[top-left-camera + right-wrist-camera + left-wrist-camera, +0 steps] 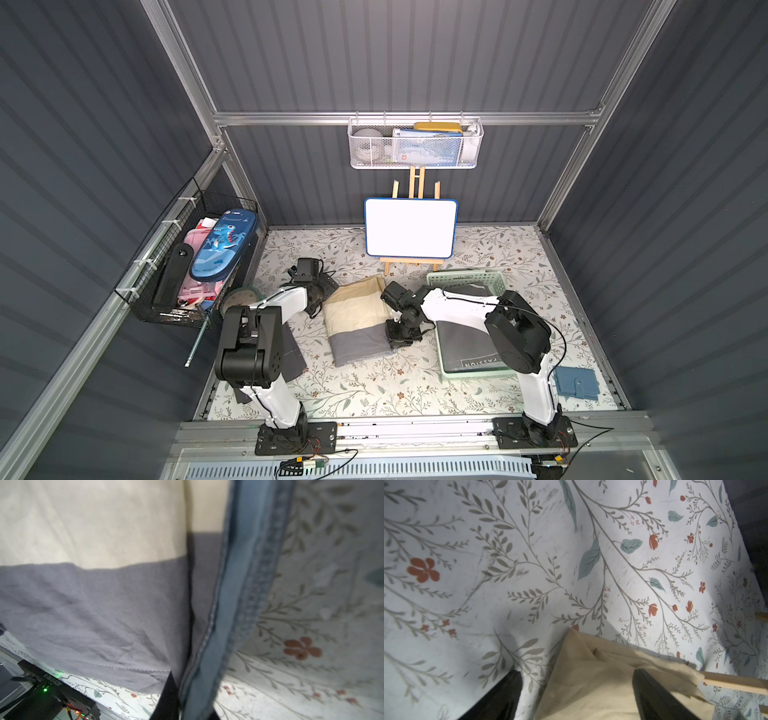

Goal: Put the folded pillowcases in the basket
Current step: Pick up the pillowcase from the center of the board.

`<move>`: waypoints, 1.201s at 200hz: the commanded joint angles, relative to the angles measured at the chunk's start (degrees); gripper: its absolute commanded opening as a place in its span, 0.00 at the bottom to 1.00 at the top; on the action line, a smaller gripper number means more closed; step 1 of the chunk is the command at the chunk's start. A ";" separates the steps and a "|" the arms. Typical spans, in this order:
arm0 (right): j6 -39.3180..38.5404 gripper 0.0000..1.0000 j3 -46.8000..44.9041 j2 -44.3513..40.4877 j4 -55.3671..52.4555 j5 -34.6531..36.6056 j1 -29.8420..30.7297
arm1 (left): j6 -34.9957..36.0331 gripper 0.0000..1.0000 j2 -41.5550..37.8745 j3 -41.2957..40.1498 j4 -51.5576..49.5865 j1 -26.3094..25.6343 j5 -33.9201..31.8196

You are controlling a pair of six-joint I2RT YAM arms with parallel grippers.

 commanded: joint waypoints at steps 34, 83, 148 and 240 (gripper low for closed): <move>-0.22 0.05 0.41 1.82 -1.63 1.88 0.14 | 2.06 0.76 1.61 -0.71 2.21 0.42 1.79; -0.12 0.04 0.71 1.76 -1.55 1.81 0.14 | 2.41 0.49 3.52 -2.09 4.35 0.42 3.05; -0.14 0.00 0.61 1.48 -1.21 1.87 0.14 | 2.79 0.25 3.37 -1.84 5.97 0.42 4.59; -3.29 0.00 3.44 -9.93 -5.47 11.10 0.19 | 7.45 0.05 -10.39 -0.82 2.20 -1.33 3.92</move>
